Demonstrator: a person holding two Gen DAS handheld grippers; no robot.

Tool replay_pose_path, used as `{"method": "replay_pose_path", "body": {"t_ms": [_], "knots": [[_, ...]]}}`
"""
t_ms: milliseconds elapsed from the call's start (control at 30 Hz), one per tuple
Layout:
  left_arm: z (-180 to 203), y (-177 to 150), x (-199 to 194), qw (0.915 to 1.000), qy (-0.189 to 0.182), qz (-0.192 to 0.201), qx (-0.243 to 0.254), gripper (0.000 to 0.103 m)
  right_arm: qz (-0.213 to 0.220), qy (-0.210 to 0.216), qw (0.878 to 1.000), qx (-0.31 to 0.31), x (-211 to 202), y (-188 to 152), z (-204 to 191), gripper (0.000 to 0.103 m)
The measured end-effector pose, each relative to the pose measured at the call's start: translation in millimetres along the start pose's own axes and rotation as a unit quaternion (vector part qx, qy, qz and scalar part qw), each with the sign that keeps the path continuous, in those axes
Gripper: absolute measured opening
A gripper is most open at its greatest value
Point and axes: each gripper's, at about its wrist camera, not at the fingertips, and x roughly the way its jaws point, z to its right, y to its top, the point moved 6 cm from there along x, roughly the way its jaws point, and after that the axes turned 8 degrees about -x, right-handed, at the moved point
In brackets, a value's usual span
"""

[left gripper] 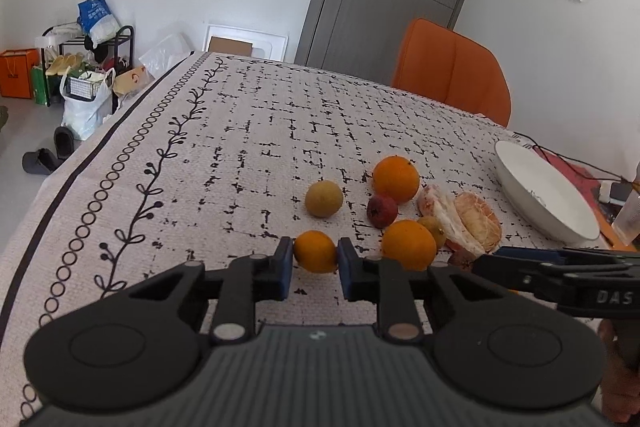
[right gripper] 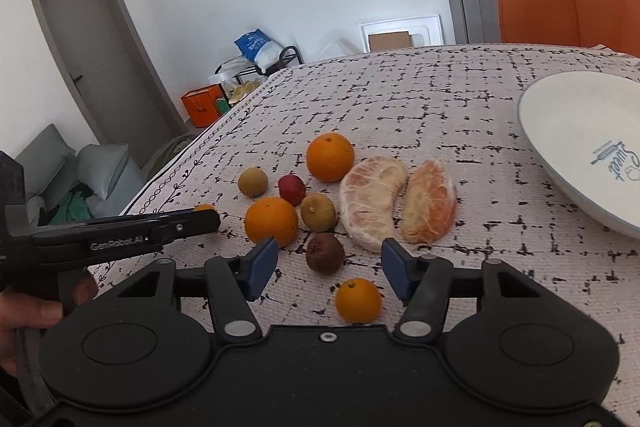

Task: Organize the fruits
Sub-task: 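Grasp the brown round fruit with the right tool while the left tool grasps a small orange, then carry the brown fruit with the right tool while the left tool carries the orange over the white bowl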

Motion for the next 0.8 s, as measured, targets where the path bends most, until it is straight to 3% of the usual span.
{"method": "replay_pose_path", "body": {"t_ms": [133,333,400,800], "knots": [[-5,0,-6,1.0000,0.004,0.004,-0.004,0.022,-0.005,-0.003,1.000,-0.005,6,1,-4,0.055],[-9,-1,-15,0.9999,0.003,0.009,-0.012,0.022,-0.018,-0.007,1.000,-0.018,16,0,-13,0.040],[-8,-2,-17,0.9999,0.000,0.010,-0.011,0.022,-0.022,-0.014,0.999,-0.025,19,-1,-14,0.022],[15,4,-15,0.9995,-0.029,0.012,0.000,0.022,0.022,-0.035,0.999,-0.013,-10,4,-3,0.022]]}}
